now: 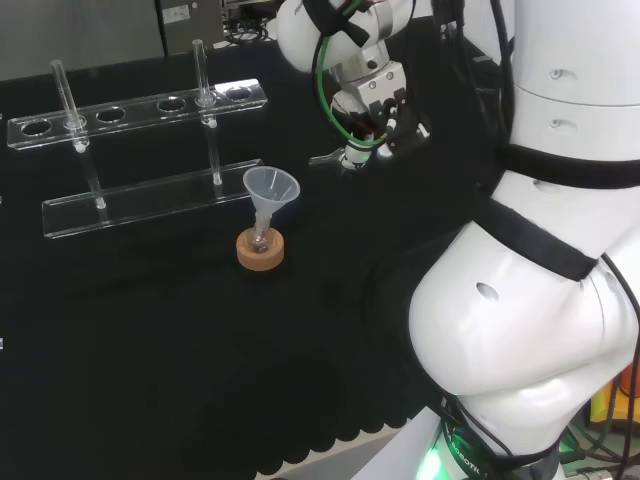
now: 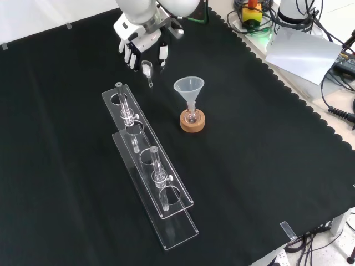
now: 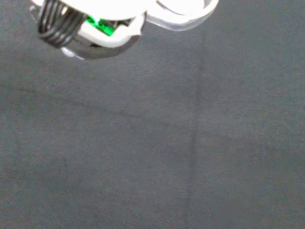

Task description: Pick up the weighing funnel.

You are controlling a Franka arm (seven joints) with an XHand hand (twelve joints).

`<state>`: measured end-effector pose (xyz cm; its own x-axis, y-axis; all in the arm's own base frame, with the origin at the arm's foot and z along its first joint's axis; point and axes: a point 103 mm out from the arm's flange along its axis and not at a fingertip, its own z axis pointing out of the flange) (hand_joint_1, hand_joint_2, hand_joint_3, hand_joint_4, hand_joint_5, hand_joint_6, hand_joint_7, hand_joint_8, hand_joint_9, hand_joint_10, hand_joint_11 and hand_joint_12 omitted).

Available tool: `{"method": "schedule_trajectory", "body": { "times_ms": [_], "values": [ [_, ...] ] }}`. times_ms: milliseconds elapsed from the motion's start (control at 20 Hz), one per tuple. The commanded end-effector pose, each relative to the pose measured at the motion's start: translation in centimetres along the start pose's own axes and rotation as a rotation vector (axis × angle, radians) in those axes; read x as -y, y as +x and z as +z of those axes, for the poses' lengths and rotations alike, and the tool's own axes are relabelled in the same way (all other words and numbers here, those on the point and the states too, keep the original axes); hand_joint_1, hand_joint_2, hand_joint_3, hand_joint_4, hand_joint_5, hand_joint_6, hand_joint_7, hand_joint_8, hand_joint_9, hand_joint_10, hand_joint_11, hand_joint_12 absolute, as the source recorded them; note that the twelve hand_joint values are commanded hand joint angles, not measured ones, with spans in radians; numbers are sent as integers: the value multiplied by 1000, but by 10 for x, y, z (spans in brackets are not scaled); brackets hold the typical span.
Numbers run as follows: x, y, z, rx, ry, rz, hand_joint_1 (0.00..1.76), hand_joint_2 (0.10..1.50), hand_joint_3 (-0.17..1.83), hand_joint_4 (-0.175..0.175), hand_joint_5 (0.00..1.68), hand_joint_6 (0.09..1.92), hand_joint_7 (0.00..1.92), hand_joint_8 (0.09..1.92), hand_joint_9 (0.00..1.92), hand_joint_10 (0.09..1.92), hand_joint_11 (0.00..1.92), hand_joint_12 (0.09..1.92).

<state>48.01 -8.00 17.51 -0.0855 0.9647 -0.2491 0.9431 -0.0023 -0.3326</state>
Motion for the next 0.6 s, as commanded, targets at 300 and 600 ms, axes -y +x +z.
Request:
{"method": "schedule_trajectory", "body": {
  "times_ms": [300,600],
  "values": [
    [36,-18,-28,47,20,38,1069,671,835,175,1072,1105,854,657,1108,398,786,1195],
    [53,-21,-46,67,35,45,1070,668,838,175,1073,1103,846,653,1106,396,784,1195]
  ]
}}
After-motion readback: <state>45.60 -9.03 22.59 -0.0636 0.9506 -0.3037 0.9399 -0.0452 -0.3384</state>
